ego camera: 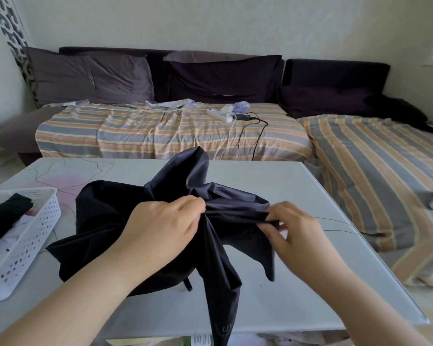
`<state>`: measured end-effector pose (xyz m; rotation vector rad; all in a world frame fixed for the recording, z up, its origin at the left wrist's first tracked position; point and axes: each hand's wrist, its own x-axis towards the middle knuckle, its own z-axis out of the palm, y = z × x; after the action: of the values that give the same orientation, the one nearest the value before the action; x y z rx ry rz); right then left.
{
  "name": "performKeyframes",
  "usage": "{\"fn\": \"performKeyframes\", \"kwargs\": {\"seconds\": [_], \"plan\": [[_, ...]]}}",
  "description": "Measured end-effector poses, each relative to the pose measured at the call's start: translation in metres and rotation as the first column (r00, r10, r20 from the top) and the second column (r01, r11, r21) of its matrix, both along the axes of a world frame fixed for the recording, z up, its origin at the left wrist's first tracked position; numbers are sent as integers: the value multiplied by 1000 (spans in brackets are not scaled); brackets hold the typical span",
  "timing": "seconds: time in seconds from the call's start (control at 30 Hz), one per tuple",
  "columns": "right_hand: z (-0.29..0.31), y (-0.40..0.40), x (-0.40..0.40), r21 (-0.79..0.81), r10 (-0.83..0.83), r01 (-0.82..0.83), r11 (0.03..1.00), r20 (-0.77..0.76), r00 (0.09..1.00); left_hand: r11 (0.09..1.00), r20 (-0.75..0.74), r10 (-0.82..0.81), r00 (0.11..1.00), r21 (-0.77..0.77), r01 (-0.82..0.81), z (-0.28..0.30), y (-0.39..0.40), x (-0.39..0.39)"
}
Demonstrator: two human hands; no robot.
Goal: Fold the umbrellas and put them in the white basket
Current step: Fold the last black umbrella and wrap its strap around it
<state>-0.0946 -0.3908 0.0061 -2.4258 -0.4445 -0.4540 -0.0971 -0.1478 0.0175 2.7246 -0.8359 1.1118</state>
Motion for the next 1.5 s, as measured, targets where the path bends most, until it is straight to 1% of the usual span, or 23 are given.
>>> {"fn": "performKeyframes", "kwargs": {"seconds": [0.03, 0.13, 0.2, 0.23, 0.33, 0.4, 0.5, 0.57, 0.63, 0.73, 0.8, 0.9, 1.0, 1.07, 1.13, 1.2, 1.27, 1.3, 1.33, 1.37, 1.4, 1.47, 1.5], "plan": [[1, -3, -1, 37, 14, -13, 999, -24, 1000, 1000, -1, 12, 1000, -5, -12, 1, 1, 0], [6, -5, -7, 152, 10, -17, 988, 49, 999, 1000, -7, 29, 1000, -2, -29, 3, 2, 1], [8, -5, -11, 254, -8, 3, 967, 18, 1000, 1000, -10, 20, 1000, -14, -20, 4, 2, 0], [9, -5, -12, 280, -8, 11, 960, -12, 1000, 1000, -11, 12, 1000, -21, -12, 5, 1, -1], [12, -8, -10, 325, -19, 38, 945, -63, 998, 1000, -6, -12, 1000, -12, 12, 3, -1, -3], [13, -9, -8, 342, -32, 56, 938, -77, 997, 997, 10, -48, 999, 55, 47, -1, 1, -2], [10, -9, -5, 313, -31, 63, 948, -107, 994, 977, 4, -114, 993, 183, 111, -2, 6, -2], [9, -9, -4, 308, -30, 64, 949, -114, 993, 966, -23, -126, 992, 225, 128, 1, 7, -1], [8, -10, -3, 315, -32, 66, 947, -111, 993, 966, -46, -120, 992, 225, 127, 3, 7, 0], [8, -15, -2, 263, -21, 49, 963, -106, 994, 977, -113, -148, 983, 140, 163, 4, 5, -1], [6, -16, -3, 167, 7, 14, 986, -124, 992, 980, -163, -163, 973, 89, 179, 5, 4, -3], [-1, -20, -4, 10, 7, -6, 1000, -122, 992, 981, -204, -155, 967, 80, 174, 4, 4, -5], [-4, -22, -6, 16, -12, 13, 1000, -59, 998, 978, -194, -162, 968, 101, 183, 2, 3, -3], [-1, -23, -9, 33, 9, -9, 999, -11, 1000, 978, -174, -152, 973, 115, 174, 2, 3, -1], [1, -25, -12, -7, 53, -53, 999, -58, 997, 982, -160, -140, 977, 106, 158, 2, 3, -1], [2, -27, -13, -133, 61, -81, 988, -148, 987, 982, -154, -140, 978, 103, 157, 3, 3, -2], [5, -28, -14, -313, -6, -62, 948, -211, 977, 980, -146, -146, 978, 113, 163, 2, 1, -4], [8, -28, -15, -382, -47, -44, 923, -225, 973, 980, -141, -149, 979, 114, 165, 1, 1, -4], [9, -29, -15, -416, -72, -36, 908, -241, 968, 980, -135, -149, 979, 110, 164, 2, 2, -4], [9, -29, -16, -415, -75, -46, 909, -271, 960, 981, -130, -149, 980, 102, 163, 2, 3, -3], [7, -30, -17, -380, -62, -64, 923, -312, 948, 982, -127, -150, 981, 97, 163, 2, 4, -3], [-2, -28, -20, -256, -32, -73, 964, -386, 922, 981, -124, -154, 980, 99, 167, 1, 6, -2], [-7, -25, -22, -220, -28, -69, 973, -410, 912, 980, -125, -156, 980, 102, 169, 1, 6, -2]]}}
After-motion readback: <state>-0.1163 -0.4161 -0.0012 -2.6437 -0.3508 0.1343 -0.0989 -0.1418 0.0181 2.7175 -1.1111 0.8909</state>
